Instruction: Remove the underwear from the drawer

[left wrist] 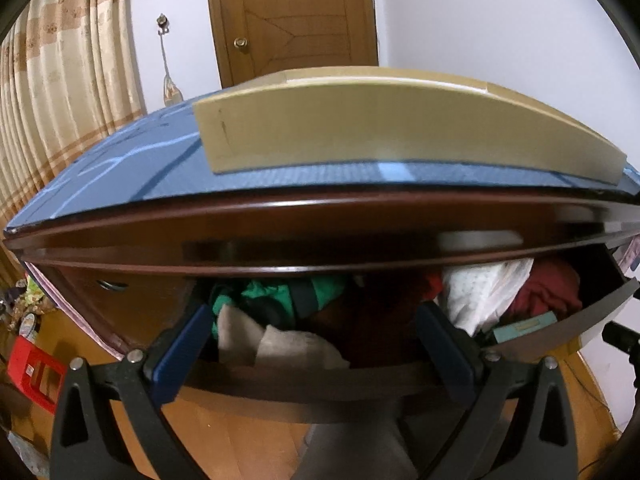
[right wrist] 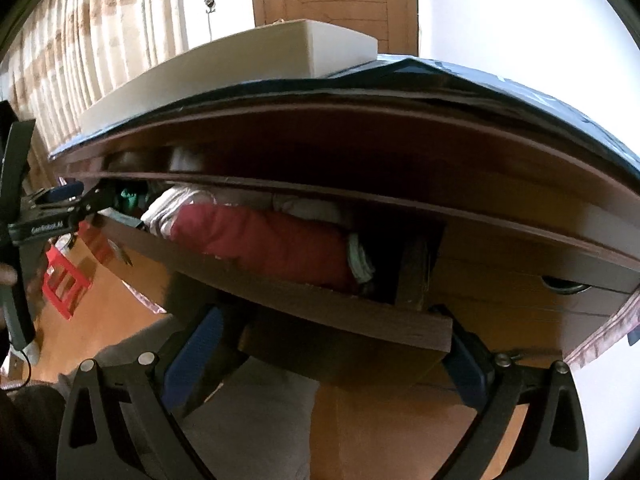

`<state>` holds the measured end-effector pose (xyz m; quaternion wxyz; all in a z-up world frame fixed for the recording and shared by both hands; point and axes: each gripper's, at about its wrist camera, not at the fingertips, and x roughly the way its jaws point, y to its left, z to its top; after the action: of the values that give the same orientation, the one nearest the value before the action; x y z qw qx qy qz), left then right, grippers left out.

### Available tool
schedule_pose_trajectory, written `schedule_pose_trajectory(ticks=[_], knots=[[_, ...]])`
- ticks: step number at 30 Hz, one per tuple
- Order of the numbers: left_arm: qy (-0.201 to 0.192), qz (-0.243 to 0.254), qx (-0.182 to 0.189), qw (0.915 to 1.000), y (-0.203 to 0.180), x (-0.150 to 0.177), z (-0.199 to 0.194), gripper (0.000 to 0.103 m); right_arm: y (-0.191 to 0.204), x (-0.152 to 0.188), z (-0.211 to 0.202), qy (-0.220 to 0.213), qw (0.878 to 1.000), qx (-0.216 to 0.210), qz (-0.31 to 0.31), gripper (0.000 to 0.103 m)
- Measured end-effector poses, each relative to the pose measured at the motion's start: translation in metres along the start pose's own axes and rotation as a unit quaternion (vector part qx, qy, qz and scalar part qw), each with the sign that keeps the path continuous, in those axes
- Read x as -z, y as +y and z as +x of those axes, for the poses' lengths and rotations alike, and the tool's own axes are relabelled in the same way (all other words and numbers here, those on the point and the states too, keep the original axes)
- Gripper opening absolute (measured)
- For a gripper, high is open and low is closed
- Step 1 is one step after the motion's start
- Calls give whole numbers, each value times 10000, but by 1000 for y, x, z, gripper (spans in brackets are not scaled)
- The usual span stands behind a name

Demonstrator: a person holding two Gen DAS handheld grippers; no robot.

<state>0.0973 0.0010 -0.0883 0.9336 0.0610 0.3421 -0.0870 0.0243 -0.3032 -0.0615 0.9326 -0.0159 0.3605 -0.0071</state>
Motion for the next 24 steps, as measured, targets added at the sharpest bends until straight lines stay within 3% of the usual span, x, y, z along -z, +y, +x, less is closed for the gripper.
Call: schedule_pose_trajectory(ticks=[10, 24], knots=[[316, -49, 207, 9993, 6, 7, 0, 103, 4, 12, -12, 68, 10000, -12, 2, 102], [357, 268, 293, 9986, 3, 17, -19, 103, 16, 33, -35, 191, 9998, -53, -15, 102]])
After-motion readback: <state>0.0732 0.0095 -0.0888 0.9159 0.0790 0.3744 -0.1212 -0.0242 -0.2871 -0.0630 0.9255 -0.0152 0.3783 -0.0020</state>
